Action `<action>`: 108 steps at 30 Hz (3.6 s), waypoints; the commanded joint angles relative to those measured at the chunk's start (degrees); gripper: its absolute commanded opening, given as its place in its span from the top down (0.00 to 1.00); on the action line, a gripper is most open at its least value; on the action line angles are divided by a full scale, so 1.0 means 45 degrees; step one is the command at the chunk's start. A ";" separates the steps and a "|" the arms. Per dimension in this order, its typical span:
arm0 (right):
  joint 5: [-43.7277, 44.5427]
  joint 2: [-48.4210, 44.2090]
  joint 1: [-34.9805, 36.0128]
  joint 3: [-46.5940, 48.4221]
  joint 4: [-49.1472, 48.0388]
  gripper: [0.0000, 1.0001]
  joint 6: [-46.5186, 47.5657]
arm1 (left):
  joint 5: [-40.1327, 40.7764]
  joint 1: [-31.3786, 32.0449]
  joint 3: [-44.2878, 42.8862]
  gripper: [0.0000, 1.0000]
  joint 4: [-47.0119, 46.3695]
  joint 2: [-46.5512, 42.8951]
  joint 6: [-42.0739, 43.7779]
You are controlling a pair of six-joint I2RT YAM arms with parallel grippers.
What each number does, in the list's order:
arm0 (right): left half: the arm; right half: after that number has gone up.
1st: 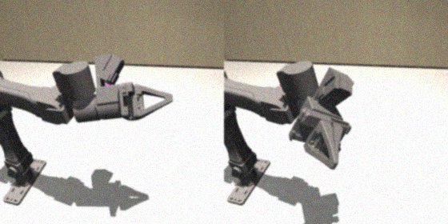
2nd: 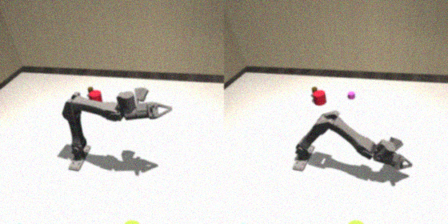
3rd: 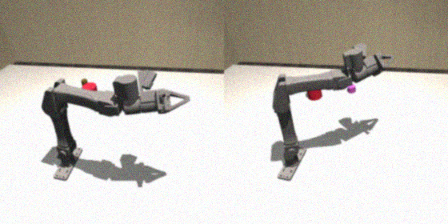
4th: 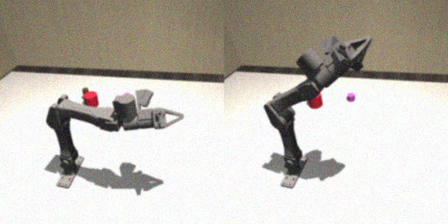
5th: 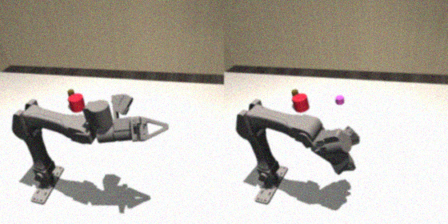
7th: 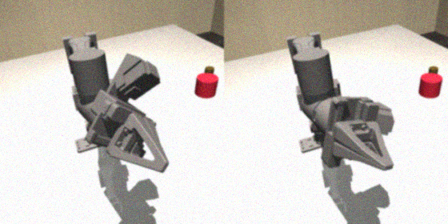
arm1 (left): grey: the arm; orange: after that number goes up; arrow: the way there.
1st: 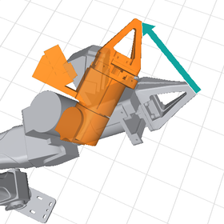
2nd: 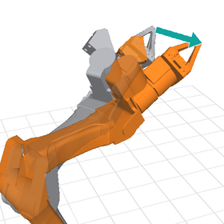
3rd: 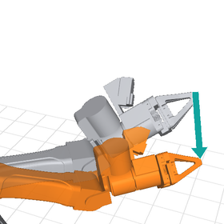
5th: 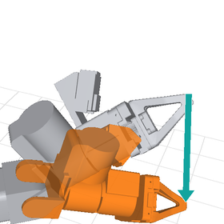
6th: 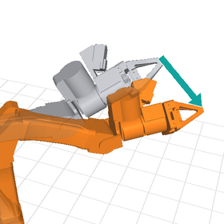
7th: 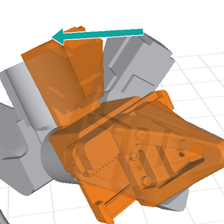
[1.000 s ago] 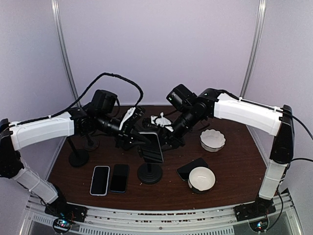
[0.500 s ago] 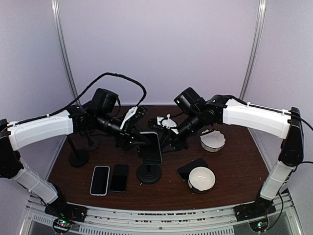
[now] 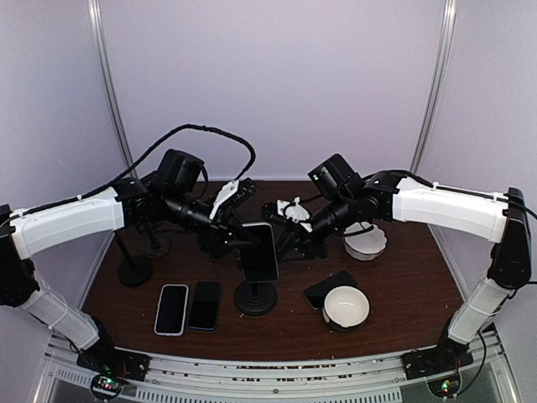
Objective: Place the phone on the phone stand
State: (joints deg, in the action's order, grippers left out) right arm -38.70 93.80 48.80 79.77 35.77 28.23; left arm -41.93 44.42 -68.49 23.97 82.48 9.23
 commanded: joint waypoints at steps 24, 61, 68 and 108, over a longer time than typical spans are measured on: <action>-0.2185 -0.0430 0.0436 -0.1116 0.0347 0.66 -0.2527 | 0.5778 -0.0621 0.0357 1.00 -0.0563 -0.0383 -0.3667; -0.0578 0.1801 0.0827 0.5441 0.4288 0.52 -0.0170 | 0.8705 0.0375 0.1640 0.02 -0.1788 -0.5375 -0.2963; -0.1634 0.2110 0.0851 0.5926 0.4567 0.87 -0.0089 | 0.8528 0.0368 0.2035 0.05 -0.1767 -0.5700 -0.3069; 0.0846 0.3940 -0.4976 1.0064 0.3867 1.00 -0.0179 | 0.8884 0.0362 0.2288 0.07 -0.1717 -0.5146 -0.2543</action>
State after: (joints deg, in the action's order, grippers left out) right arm -32.93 113.16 27.49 122.76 59.83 27.92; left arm -3.05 45.98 -56.71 16.36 58.74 -2.26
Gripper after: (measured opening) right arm 0.102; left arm 0.933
